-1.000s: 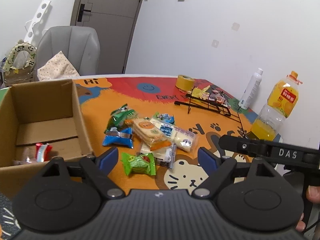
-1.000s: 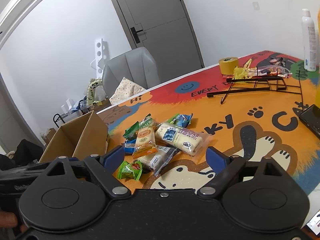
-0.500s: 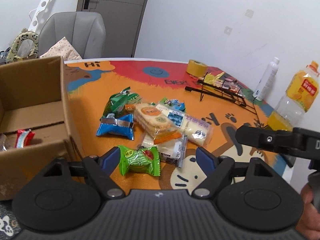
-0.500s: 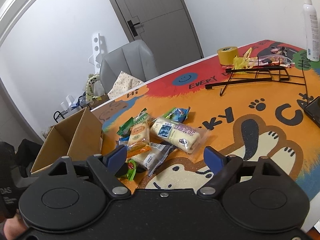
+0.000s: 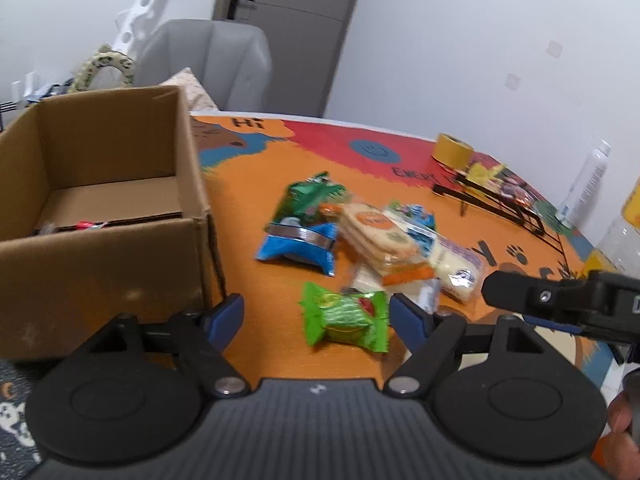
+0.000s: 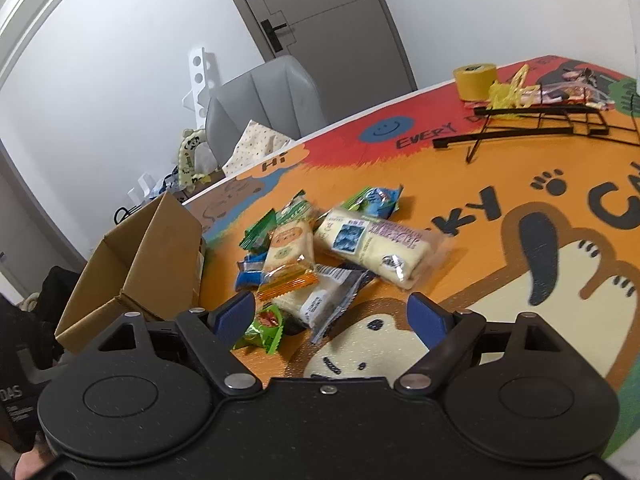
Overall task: Organize snacks
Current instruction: 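Grasp the green packet with the left tool while the right tool reaches toward the cream bread packet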
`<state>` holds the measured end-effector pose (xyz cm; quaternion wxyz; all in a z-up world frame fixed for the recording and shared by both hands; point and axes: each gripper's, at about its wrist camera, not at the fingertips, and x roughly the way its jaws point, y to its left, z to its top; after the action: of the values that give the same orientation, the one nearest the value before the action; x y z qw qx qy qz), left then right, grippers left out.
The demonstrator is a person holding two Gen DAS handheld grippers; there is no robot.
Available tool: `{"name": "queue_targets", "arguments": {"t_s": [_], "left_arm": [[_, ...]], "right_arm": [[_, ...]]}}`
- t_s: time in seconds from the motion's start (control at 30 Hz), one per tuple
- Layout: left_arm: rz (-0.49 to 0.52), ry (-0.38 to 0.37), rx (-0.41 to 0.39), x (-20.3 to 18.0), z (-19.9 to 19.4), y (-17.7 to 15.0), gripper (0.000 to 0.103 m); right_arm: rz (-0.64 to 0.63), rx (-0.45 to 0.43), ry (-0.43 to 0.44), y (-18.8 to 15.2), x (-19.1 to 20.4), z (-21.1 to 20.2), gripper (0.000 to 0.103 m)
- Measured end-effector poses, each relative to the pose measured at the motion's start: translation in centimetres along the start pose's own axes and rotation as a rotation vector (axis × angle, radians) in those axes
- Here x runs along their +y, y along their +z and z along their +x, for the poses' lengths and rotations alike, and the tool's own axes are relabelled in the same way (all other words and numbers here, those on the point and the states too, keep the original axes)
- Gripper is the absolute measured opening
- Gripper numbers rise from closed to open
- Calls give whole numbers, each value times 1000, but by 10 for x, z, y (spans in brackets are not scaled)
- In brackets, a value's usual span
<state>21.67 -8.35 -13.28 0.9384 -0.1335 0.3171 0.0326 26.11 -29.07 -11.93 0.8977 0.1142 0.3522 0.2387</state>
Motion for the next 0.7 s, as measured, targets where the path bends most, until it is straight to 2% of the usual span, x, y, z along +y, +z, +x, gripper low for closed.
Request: {"name": "queue_targets", "arguments": {"t_s": [0.17,0.33,0.6,0.7], "left_arm": [[-11,24,-10,7,-11,-3,80],[-35,114,-53,9,-26,-9,80],[-14,13,-37,-6,-15,-10,79],[-17,-13,-17,-10,-4,-10,70]], "right_arm": [[-11,11,15,-3,7,6,84],[-4,13,16,-4,9,9,84],[-26,11,17,0,15,13,79],[-26,18,16,2,15,16,77]]}}
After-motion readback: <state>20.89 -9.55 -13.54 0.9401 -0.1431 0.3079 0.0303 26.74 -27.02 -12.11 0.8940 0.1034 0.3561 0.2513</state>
